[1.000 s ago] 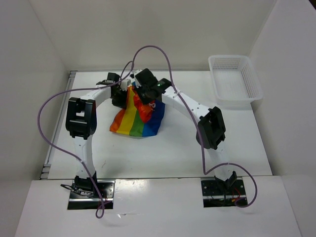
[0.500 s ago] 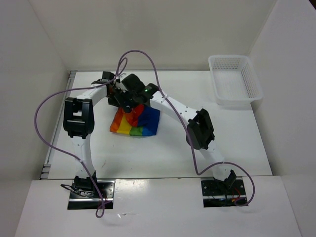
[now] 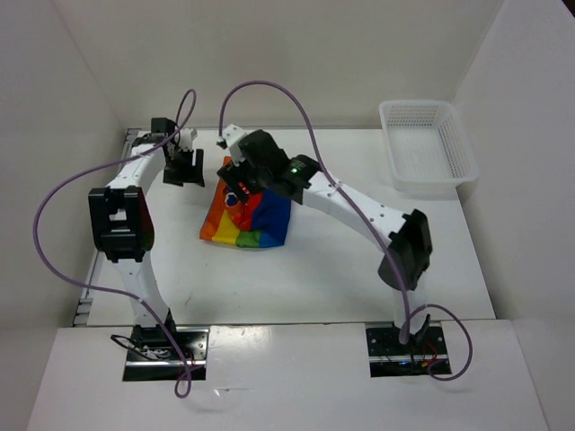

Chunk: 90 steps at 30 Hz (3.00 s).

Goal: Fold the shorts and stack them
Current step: Fold the shorts

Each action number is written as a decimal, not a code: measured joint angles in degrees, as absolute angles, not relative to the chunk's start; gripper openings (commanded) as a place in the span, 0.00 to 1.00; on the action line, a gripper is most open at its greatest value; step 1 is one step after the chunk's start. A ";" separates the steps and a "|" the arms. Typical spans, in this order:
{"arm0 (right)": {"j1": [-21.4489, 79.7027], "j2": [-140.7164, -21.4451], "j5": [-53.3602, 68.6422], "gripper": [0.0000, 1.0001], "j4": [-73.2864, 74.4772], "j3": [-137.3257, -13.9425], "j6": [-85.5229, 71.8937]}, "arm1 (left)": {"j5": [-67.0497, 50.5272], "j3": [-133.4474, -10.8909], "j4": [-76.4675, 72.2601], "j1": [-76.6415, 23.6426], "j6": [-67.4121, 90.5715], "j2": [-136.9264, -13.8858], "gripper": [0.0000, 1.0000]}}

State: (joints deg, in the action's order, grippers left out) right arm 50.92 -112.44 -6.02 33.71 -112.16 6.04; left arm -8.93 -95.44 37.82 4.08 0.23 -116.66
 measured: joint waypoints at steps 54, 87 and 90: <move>42.61 -118.30 11.57 0.76 21.47 -83.29 -9.50 | -15.03 -70.87 32.47 -0.51 0.23 -99.70 0.01; 38.24 -107.18 13.43 0.27 25.65 -68.73 12.49 | -21.98 -68.42 37.08 5.02 0.12 -99.98 0.77; 35.46 -107.18 14.70 0.51 27.51 -71.48 12.56 | -22.87 -71.44 39.68 5.82 0.19 -99.29 0.86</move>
State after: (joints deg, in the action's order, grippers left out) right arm 35.46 -107.18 14.70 27.51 -71.48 12.56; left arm -22.87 -71.44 39.68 5.82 0.19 -99.29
